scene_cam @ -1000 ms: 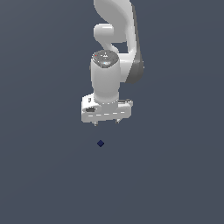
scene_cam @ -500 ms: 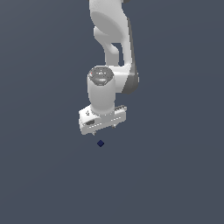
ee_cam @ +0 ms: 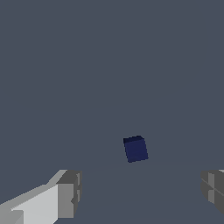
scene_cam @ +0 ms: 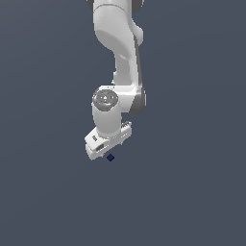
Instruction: Pick up the object and move it to a goal position.
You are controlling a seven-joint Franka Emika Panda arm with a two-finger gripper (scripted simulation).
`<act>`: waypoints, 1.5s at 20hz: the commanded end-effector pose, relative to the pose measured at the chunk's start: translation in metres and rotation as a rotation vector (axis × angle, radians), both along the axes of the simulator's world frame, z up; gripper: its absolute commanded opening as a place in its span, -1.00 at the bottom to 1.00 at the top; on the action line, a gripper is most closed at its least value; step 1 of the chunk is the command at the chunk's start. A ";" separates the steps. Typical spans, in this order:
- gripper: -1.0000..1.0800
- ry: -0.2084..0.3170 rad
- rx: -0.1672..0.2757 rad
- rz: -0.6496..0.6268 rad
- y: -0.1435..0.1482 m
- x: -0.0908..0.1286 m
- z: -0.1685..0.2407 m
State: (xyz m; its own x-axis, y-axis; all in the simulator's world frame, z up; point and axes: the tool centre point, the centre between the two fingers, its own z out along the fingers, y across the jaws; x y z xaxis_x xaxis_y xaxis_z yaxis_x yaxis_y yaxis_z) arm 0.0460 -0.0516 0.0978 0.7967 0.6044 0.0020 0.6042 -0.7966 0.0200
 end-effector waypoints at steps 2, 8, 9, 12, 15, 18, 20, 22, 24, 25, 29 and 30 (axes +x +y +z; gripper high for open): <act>0.92 0.006 0.004 0.075 -0.004 0.003 -0.013; 0.92 0.012 0.010 0.159 -0.009 0.005 -0.027; 0.92 0.013 0.011 0.169 -0.010 0.005 -0.029; 0.92 0.014 0.012 0.190 -0.011 0.006 -0.033; 0.92 0.015 0.013 0.200 -0.011 0.006 -0.034; 0.92 0.015 0.013 0.196 -0.011 0.006 -0.034; 0.92 0.015 0.013 0.196 -0.012 0.006 -0.037; 0.92 0.015 0.013 0.197 -0.011 0.005 -0.043; 0.92 0.015 0.013 0.197 -0.012 0.005 -0.052; 0.92 0.015 0.013 0.198 -0.011 0.005 -0.057; 0.92 0.015 0.013 0.200 -0.011 0.004 -0.077; 0.92 0.015 0.013 0.200 -0.011 0.004 -0.080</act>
State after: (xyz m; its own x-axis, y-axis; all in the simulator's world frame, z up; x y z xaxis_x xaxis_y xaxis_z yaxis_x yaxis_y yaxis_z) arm 0.0502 -0.0628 0.0233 0.6611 0.7503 -0.0008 0.7503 -0.6611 -0.0008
